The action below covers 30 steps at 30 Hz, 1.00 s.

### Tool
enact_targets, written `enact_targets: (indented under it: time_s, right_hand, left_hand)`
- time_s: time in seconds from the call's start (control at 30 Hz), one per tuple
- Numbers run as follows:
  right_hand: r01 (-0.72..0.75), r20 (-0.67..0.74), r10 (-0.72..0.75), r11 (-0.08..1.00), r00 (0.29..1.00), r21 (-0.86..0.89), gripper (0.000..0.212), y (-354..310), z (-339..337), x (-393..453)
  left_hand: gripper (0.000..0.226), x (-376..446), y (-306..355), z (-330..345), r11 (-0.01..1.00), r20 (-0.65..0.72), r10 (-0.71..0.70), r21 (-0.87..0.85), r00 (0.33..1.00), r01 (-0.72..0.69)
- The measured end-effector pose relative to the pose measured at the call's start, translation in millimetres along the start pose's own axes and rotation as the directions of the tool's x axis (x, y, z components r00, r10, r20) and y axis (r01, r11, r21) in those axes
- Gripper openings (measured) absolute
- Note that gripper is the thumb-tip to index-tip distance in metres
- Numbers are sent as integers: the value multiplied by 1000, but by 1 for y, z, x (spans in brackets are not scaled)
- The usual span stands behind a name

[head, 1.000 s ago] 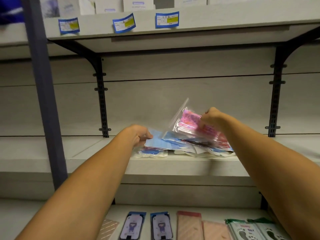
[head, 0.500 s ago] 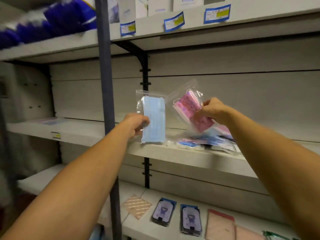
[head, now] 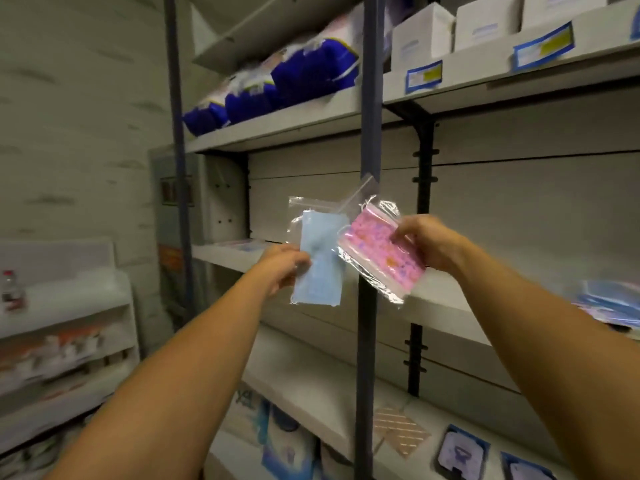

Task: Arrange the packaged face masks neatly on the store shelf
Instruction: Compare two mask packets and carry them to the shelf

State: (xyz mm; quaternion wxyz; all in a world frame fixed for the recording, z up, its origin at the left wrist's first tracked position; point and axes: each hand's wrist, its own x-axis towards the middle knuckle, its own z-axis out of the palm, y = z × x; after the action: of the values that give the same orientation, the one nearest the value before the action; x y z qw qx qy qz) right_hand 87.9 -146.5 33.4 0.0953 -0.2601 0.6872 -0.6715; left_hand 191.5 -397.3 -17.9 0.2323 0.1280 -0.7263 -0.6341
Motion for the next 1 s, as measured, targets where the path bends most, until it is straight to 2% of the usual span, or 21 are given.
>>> enact_targets:
  time_s: [0.1,0.2,0.27,0.53,0.83,1.0]
  right_hand:
    - [40,51,-35,994,998,-102,13,7,48,15]
    - [22,59,-14,990,998,-140,32,14,92,31]
    - [16,46,-10,990,999,-141,37,16,122,42]
    - [-10,2,10,994,1000,-107,22,24,221,81]
    - [-38,-67,33,997,997,-73,22,46,280,138]
    - [-44,-126,38,998,991,-49,35,62,295,194]
  left_hand:
    - [21,2,-8,-54,1000,-75,14,2,997,-14]
    - [21,8,-18,-104,1000,-134,26,5,991,-25]
    - [21,14,-25,-137,1000,-173,22,0,985,-22]
    - [18,35,-50,-247,998,-315,5,67,949,17]
    - [26,85,-84,-298,995,-386,42,103,922,-3]
    - [21,137,-97,-319,998,-420,44,60,907,-20]
